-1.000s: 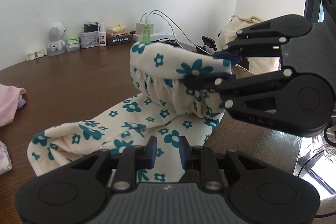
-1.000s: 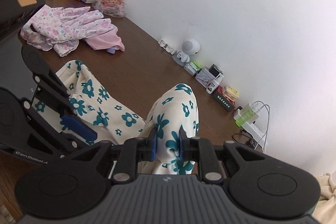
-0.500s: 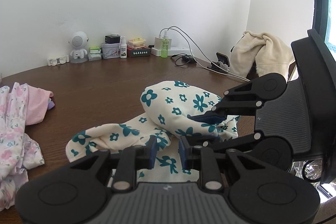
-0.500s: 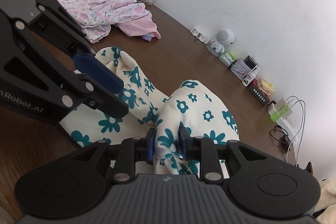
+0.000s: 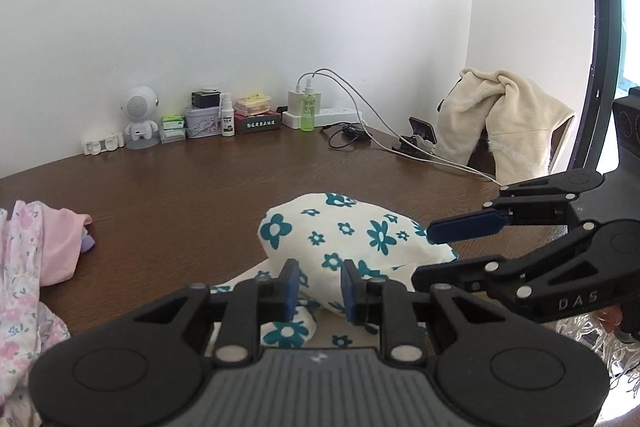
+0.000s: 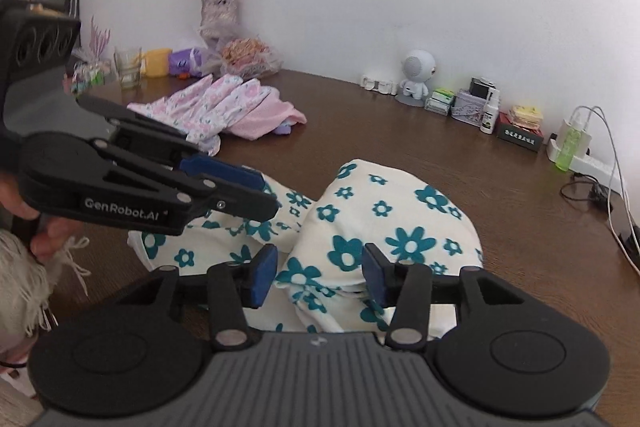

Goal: Fold clothes

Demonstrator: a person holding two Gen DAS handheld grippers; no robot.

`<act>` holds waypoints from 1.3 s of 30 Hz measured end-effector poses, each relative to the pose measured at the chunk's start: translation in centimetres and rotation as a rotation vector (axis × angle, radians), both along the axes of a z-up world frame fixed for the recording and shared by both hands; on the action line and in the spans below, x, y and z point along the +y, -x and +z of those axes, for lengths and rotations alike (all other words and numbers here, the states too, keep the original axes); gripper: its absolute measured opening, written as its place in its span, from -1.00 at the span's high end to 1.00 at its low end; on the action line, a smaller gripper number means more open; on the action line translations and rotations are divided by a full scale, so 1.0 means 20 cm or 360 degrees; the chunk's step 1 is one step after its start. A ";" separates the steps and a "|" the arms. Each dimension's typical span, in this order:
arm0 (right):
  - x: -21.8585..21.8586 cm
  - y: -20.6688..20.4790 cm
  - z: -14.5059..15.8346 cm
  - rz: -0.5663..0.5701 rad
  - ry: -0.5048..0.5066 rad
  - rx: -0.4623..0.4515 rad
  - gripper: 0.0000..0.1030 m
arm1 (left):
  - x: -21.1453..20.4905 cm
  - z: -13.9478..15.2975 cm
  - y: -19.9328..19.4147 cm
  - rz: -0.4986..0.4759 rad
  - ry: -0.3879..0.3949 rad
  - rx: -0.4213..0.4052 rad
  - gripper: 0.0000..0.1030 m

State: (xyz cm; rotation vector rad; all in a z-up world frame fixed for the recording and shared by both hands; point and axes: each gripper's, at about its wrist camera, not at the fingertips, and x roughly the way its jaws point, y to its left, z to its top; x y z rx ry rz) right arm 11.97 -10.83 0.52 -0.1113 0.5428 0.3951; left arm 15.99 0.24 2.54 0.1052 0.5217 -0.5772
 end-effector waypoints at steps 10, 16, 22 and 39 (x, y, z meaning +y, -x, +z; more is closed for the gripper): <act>-0.53 -0.12 -0.16 -0.0352 -0.0502 0.0250 0.07 | -0.21 -0.09 -0.09 -0.0156 -0.0259 -0.0019 0.59; -0.46 -0.09 -0.15 -0.0166 -0.0350 0.0161 -0.02 | -0.17 -0.13 -0.10 -0.0148 -0.0228 0.0047 0.58; -0.19 0.08 -0.13 0.0229 0.0403 -0.0158 -0.70 | -0.13 -0.11 -0.13 -0.0153 -0.0140 0.0114 0.58; 0.08 -0.07 -0.34 0.0368 0.0973 -0.0259 0.25 | -0.11 -0.09 -0.07 -0.0188 -0.0102 0.0085 0.44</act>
